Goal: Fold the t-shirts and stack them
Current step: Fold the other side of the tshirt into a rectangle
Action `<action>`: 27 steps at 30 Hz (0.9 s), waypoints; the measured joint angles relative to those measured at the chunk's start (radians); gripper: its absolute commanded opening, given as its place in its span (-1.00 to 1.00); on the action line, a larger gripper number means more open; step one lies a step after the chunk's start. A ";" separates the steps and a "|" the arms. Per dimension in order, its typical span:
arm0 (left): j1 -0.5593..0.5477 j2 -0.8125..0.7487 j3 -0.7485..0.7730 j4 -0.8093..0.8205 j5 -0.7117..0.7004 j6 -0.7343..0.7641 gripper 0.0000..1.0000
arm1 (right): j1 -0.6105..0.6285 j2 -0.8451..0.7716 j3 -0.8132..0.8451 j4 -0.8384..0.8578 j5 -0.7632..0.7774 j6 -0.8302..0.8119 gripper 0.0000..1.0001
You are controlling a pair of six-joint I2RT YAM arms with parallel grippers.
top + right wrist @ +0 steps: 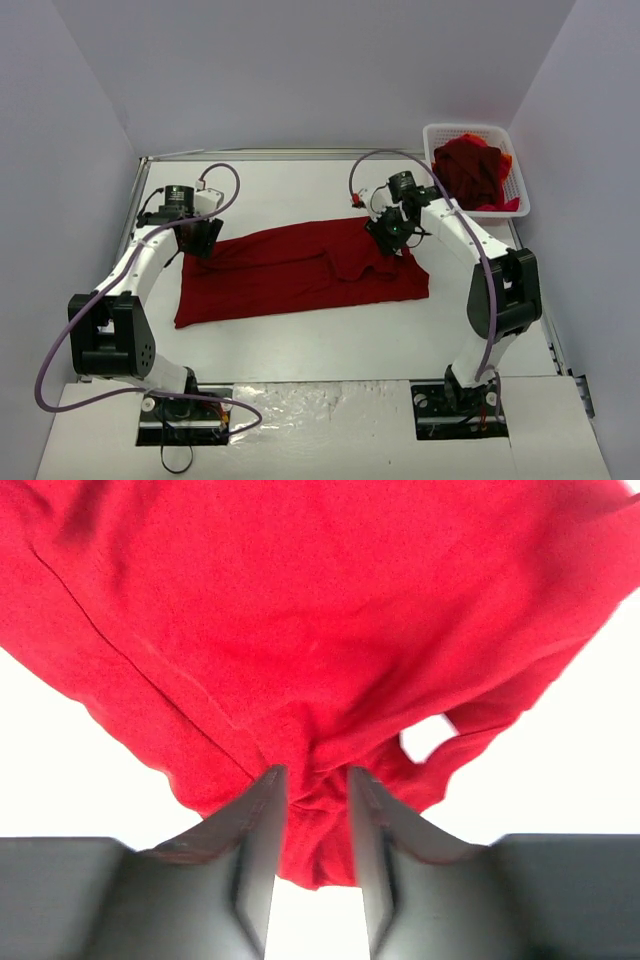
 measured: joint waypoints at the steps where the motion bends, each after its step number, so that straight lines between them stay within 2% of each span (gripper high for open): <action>1: -0.001 0.000 0.000 0.000 0.000 0.001 0.06 | 0.000 -0.012 0.023 -0.003 -0.006 0.000 -0.62; 3: -0.004 0.000 0.000 0.000 0.000 0.005 -0.05 | -0.004 -0.029 0.069 -0.010 -0.014 0.002 -0.82; 5: -0.005 0.001 0.000 0.000 0.000 0.010 -0.29 | -0.005 -0.032 0.112 -0.012 -0.020 0.002 -1.00; 7: -0.006 0.006 0.001 0.001 0.000 0.021 -0.37 | -0.005 -0.026 0.142 -0.015 -0.019 0.003 -1.00; 13: -0.006 0.084 0.006 0.017 -0.014 0.060 -0.19 | -0.006 0.126 0.238 -0.018 -0.016 0.004 -1.00; 20: -0.006 0.150 0.006 0.058 -0.071 0.116 -0.17 | -0.030 0.356 0.296 -0.024 -0.008 0.005 -1.00; 27: -0.006 0.150 0.006 0.086 -0.095 0.144 -0.14 | -0.078 0.402 0.372 -0.026 -0.012 0.006 -1.00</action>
